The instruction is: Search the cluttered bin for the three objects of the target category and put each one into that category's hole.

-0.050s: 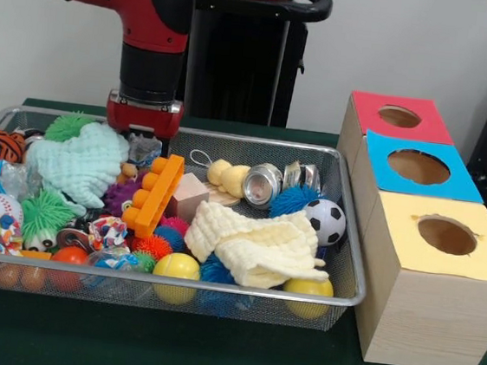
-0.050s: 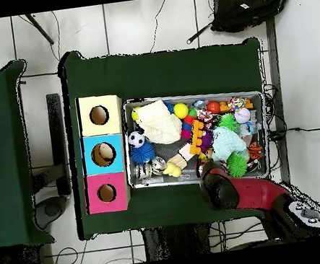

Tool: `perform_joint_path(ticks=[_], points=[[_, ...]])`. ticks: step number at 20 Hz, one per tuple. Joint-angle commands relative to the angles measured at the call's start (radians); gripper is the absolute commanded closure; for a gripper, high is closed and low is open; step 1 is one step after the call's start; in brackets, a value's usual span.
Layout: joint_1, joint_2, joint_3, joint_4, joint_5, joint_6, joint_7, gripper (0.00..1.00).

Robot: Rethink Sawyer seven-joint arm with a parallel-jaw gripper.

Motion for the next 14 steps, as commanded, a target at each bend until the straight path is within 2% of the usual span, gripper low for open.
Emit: perform_joint_path(ticks=[1,4,8,14], points=[[-0.072,-0.012,-0.02,-0.115,-0.081,0.234,-0.08,0.0],[-0.071,-0.02,-0.009,-0.126,-0.086,0.249,-0.074,0.0],[-0.058,0.004,0.008,-0.122,-0.079,0.257,-0.043,0.0],[0.002,0.009,0.018,-0.049,-0.04,0.249,0.035,0.0]])
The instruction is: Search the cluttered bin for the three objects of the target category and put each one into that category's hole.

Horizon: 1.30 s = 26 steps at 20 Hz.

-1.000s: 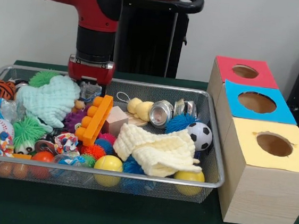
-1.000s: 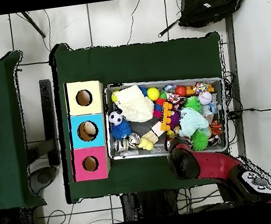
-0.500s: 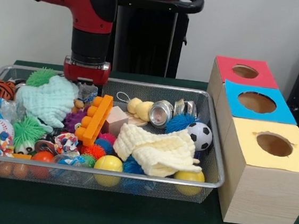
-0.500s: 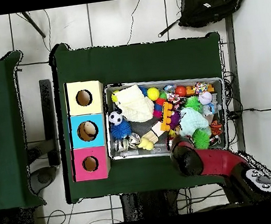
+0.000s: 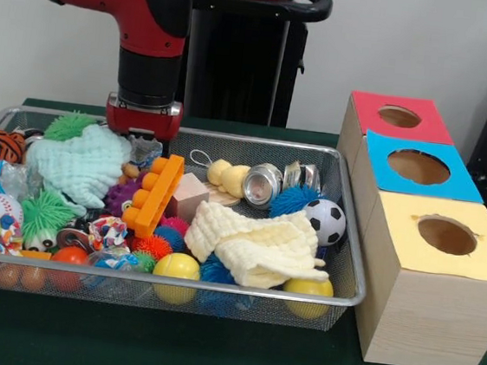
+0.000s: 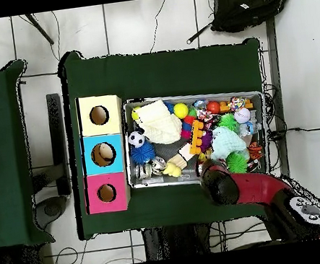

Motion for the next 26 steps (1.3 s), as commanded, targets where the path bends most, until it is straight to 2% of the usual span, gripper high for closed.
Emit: perform_joint_path(ticks=[1,4,10,16,20,26], points=[[0.018,0.003,-0.007,-0.003,-0.013,0.163,0.048,0.0],[0.042,-0.022,-0.006,0.042,0.003,0.161,0.075,0.0],[0.034,-0.104,0.01,0.113,0.027,0.202,0.075,0.0],[0.05,-0.149,0.035,0.132,0.073,0.214,0.104,0.0],[0.1,-0.148,0.025,0.122,0.102,0.19,0.142,0.0],[0.17,-0.097,0.014,0.078,0.143,0.147,0.188,0.0]])
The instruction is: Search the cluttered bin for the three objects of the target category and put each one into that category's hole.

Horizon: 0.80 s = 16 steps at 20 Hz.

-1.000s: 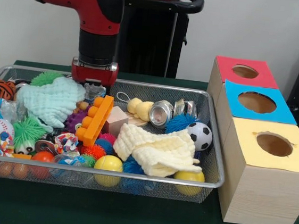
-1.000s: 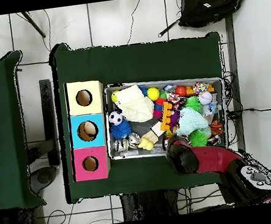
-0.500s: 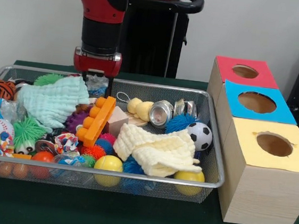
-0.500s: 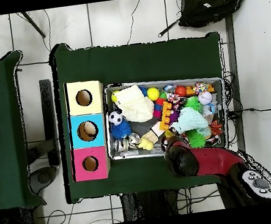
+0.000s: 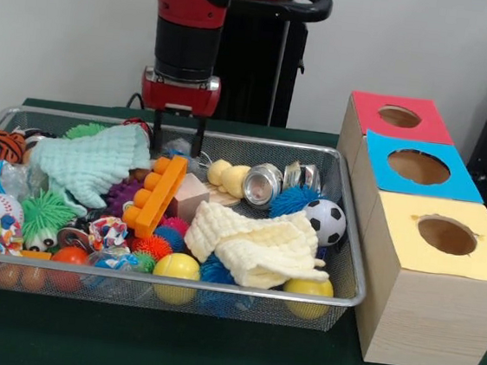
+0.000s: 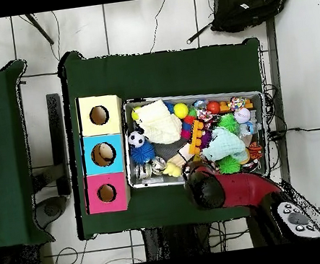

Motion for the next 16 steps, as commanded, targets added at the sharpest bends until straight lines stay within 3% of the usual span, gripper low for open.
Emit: perform_joint_path(ticks=[1,11,16], points=[[0.076,0.04,0.011,-0.006,0.086,0.068,0.2,0.0],[0.148,0.06,-0.017,0.016,0.154,0.013,0.229,0.0],[0.151,0.014,-0.025,0.055,0.168,0.034,0.216,0.0]])
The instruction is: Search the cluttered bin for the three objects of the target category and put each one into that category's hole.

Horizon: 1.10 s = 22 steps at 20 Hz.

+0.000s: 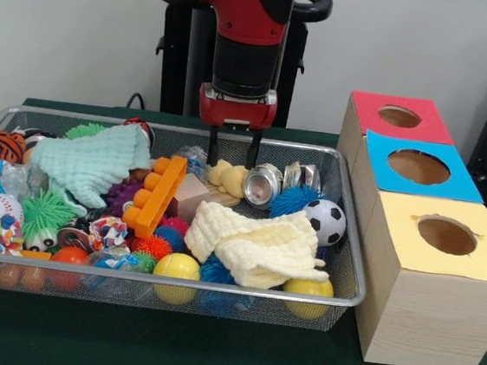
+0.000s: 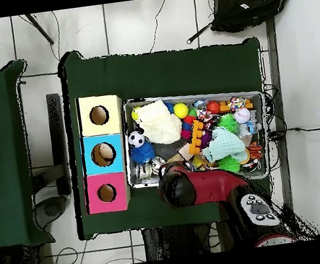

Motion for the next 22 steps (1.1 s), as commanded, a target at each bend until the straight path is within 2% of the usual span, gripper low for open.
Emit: perform_joint_path(ticks=[1,12,17,22], points=[[0.003,-0.016,-0.012,0.054,0.069,0.034,0.216,0.0],[-0.01,0.064,-0.013,0.029,0.048,-0.005,0.177,0.0],[-0.041,0.157,0.053,-0.005,-0.006,-0.041,0.111,0.0],[-0.068,0.185,0.11,-0.03,-0.05,-0.018,0.044,0.0]])
